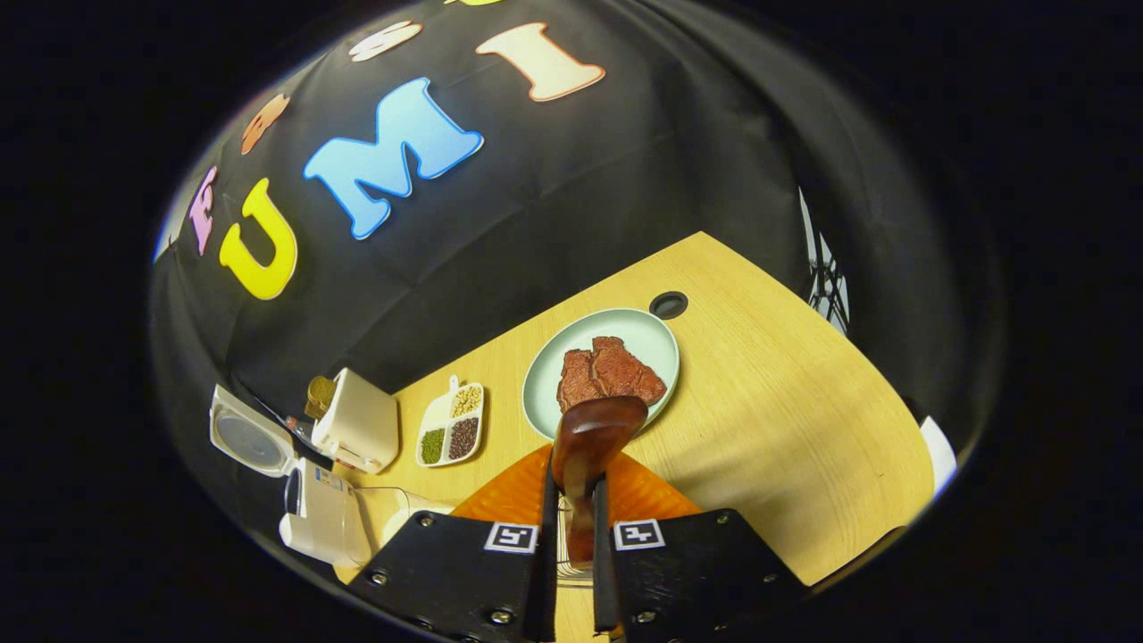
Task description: Close the left gripper, press the button to open the rice cooker; take a wooden spoon from the chopstick holder with the right hand, scoop a spoonful of rice and pour it into the rice cooker, then put the wooden spoon back into the chopstick holder.
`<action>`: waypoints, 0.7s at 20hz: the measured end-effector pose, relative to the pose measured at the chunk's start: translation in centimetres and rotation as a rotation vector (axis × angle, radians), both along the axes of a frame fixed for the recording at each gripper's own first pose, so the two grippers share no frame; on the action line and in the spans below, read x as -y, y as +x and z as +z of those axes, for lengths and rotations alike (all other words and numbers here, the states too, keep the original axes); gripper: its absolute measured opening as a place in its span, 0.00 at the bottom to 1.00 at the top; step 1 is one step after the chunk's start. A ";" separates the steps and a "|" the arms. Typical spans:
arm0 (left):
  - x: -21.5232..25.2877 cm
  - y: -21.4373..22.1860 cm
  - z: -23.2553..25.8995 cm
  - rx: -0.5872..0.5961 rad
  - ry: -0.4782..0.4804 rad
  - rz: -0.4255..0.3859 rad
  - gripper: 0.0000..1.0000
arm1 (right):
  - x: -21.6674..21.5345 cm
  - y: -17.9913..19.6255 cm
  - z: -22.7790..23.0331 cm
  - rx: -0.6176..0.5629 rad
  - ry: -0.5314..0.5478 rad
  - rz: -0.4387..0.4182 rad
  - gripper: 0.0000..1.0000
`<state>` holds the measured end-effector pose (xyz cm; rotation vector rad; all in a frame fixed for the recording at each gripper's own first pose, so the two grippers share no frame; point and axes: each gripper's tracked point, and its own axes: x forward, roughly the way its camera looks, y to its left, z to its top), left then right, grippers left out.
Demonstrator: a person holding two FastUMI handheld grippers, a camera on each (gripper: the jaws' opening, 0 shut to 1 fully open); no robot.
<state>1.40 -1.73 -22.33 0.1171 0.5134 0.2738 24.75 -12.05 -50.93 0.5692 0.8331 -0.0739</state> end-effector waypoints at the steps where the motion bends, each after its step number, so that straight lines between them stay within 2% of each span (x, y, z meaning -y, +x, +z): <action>1: 0.4 0.3 0.0 -0.002 0.002 -0.007 0.87 | 0.3 -0.1 -0.1 -0.006 0.015 -0.006 0.17; 6: 1.7 1.1 0.1 0.003 0.003 -0.039 0.87 | 0.1 -1.1 0.3 -0.014 0.096 0.007 0.17; 8: 2.1 1.3 0.1 0.009 0.001 -0.048 0.87 | 0.1 -1.2 1.2 0.004 0.147 -0.023 0.21; 10: 2.5 1.6 0.5 0.019 -0.002 -0.058 0.87 | 0.1 -1.2 2.6 0.038 0.192 -0.061 0.31; 11: 2.5 1.7 0.6 0.025 -0.003 -0.063 0.87 | 0.1 -1.4 3.1 0.047 0.204 -0.066 0.47; 12: 2.6 1.9 0.8 0.033 -0.003 -0.069 0.87 | 0.1 -1.8 3.6 0.054 0.201 -0.067 0.56; 14: 2.7 2.4 1.3 0.051 -0.007 -0.080 0.87 | 0.5 -3.0 4.7 0.069 0.180 -0.060 0.65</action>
